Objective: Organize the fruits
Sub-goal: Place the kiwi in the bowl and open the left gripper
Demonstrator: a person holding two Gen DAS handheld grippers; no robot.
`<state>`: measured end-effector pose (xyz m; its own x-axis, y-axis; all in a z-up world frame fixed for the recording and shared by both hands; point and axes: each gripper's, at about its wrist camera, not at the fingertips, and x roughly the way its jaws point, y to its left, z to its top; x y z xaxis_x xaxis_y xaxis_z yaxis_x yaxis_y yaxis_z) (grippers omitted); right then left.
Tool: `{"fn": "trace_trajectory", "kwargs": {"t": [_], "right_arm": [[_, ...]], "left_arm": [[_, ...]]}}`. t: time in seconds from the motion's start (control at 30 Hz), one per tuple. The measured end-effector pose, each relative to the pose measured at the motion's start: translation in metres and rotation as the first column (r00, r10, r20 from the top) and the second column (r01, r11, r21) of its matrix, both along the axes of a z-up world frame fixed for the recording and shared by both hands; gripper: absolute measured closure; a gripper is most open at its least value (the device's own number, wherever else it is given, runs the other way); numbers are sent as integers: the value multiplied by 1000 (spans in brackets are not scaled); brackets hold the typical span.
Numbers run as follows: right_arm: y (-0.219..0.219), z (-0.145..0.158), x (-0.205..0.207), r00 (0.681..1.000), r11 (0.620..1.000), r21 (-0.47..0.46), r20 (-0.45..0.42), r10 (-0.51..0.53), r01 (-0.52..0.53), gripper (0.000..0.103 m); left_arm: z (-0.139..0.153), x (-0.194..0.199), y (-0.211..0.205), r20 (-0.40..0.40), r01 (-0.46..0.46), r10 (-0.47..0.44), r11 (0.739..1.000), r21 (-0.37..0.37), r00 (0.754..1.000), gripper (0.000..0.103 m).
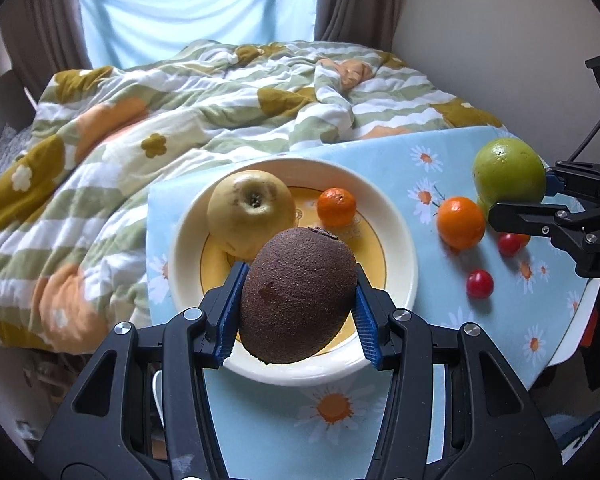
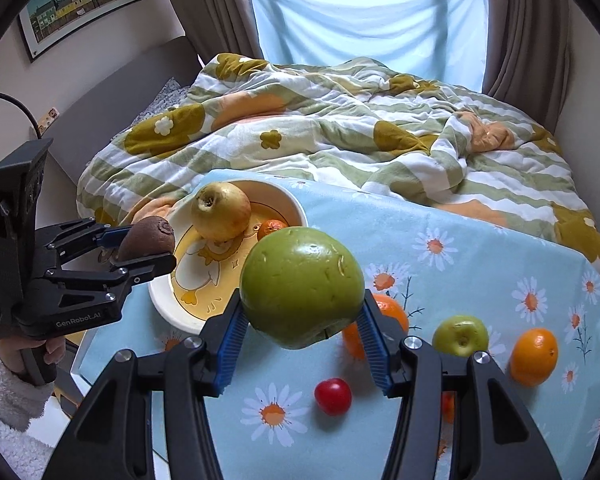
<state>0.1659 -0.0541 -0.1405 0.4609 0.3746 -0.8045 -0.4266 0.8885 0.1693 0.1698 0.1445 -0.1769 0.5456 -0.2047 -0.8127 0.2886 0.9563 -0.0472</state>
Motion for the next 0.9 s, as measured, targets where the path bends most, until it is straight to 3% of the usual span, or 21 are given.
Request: {"fn": "trace_trajectory", "kwargs": {"t": [0.37,0.67,0.77,0.9], "right_arm": [[20,-14,11,997,998,-14,-30,-66,65,53],[16,-18,13,993,993,-24,-43,-113,112,53],[15,-15,14,992,992,-23,-43,-121,120,53],[16,-10,14,992,993,-28,-34,-120,119,53]], "left_arm": [[-34,29,5,-31,133,-132,990,48,991,47],[-39,33,2,-41,153,-151,987,41,988,45],[-35,31,1,-33,152,-150,986,63,988,0],[-23,24,5,-25,145,-144,989,33,989,0]]}}
